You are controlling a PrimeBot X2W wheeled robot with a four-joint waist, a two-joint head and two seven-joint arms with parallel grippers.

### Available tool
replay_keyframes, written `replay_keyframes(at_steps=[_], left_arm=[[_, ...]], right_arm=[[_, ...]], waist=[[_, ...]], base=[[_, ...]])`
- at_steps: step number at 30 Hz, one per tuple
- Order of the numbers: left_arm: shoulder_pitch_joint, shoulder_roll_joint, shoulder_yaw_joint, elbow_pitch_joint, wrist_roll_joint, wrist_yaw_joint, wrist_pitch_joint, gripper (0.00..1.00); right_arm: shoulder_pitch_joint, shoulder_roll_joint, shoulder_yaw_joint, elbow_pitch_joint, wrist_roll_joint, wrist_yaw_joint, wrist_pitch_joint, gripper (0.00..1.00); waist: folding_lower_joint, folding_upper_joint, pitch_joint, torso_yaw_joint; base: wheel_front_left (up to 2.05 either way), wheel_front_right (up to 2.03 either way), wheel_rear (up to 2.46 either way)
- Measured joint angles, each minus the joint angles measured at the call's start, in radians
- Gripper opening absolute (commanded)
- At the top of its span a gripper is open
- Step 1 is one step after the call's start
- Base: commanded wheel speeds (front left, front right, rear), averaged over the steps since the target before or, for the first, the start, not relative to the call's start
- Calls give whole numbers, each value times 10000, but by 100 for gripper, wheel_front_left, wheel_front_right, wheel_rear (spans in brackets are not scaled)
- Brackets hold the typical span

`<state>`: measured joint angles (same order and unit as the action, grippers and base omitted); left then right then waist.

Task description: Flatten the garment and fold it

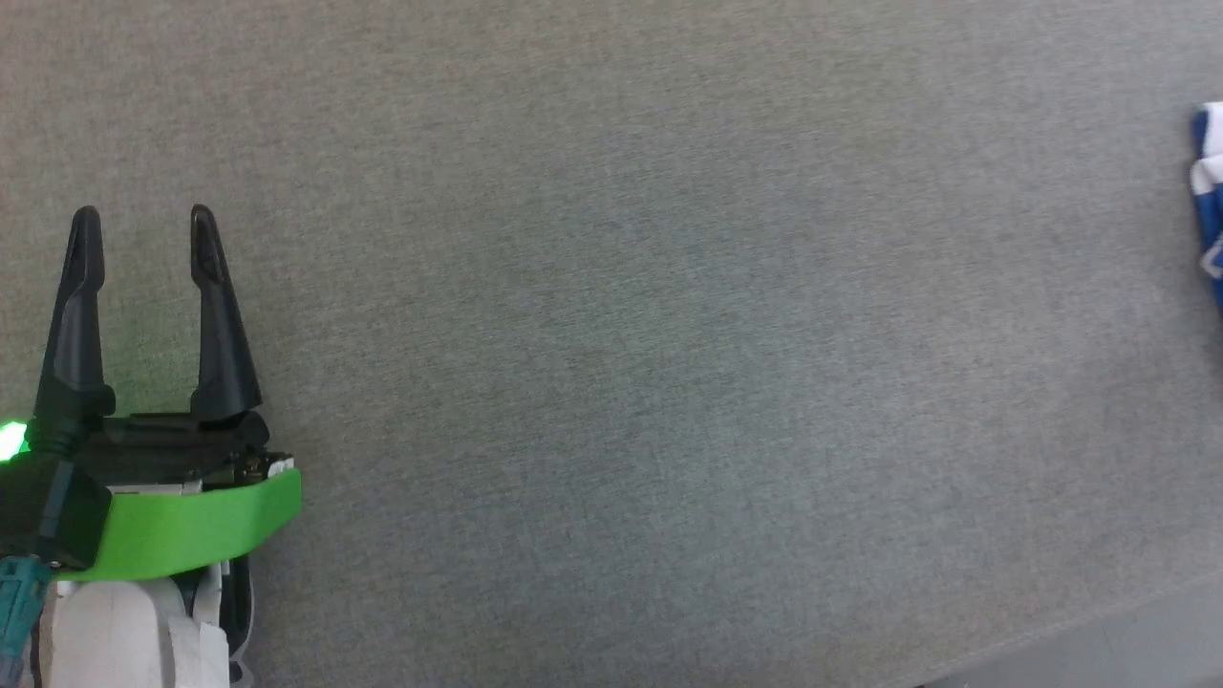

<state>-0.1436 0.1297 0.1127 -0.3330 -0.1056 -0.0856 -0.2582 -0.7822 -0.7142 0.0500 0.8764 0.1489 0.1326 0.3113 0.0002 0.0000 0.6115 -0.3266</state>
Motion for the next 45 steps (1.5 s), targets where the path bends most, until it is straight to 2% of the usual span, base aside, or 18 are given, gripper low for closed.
replay_keyframes(at_steps=[2,3,4,5,11,15,20,26,32,37,42,45], left_arm=[[6,12,-2,-31,2,10,0,100],[14,21,-4,-52,2,31,0,100],[25,31,-8,-61,2,38,0,100],[41,36,-10,-59,2,44,0,100],[127,19,8,-25,-21,88,0,100],[157,-96,-4,61,-123,121,0,100],[213,-397,33,322,-612,130,0,100],[225,-683,512,364,-1269,320,0,100],[258,-755,775,679,-1492,612,0,100],[327,-771,579,1135,-1684,978,-2,100],[462,-777,313,1699,-1659,1498,0,100],[471,-777,136,2040,-1638,1726,0,100]], right_arm=[[-51,13,-437,282,-230,0,-73,0],[-77,17,-715,453,-357,0,-138,15],[-101,6,-932,608,-533,0,-146,95],[-105,6,-1041,665,-694,0,-251,100],[-197,267,-1965,907,-1124,0,-1034,100],[-271,389,-2033,552,-1231,0,-1841,100],[-286,593,-1396,-1049,-665,0,-2907,100],[-130,1235,-1072,-3676,773,0,-3141,100],[887,2612,-1308,-6103,1852,-2,-3242,100],[1999,4121,-1609,-7741,1722,-4,-3482,100],[2990,5733,-1599,-8704,1342,-4,-4036,100],[3489,6427,-1684,-8878,1183,-4,-4520,100]], waist=[[0,0,125,96],[0,0,187,136],[0,0,239,173],[0,0,267,204],[-1,0,125,266],[-1,0,-207,266],[-1,0,-853,353],[-2,0,-1809,556],[-3,0,-2851,956],[-3,0,-3548,1478],[-3,0,-4141,2098],[-3,0,-4456,2412]], base=[[0,0,0],[0,0,0],[0,0,0],[0,0,0],[0,0,0],[0,0,0],[0,0,0],[0,0,0],[0,0,0],[0,0,0],[0,0,0],[0,0,0]])
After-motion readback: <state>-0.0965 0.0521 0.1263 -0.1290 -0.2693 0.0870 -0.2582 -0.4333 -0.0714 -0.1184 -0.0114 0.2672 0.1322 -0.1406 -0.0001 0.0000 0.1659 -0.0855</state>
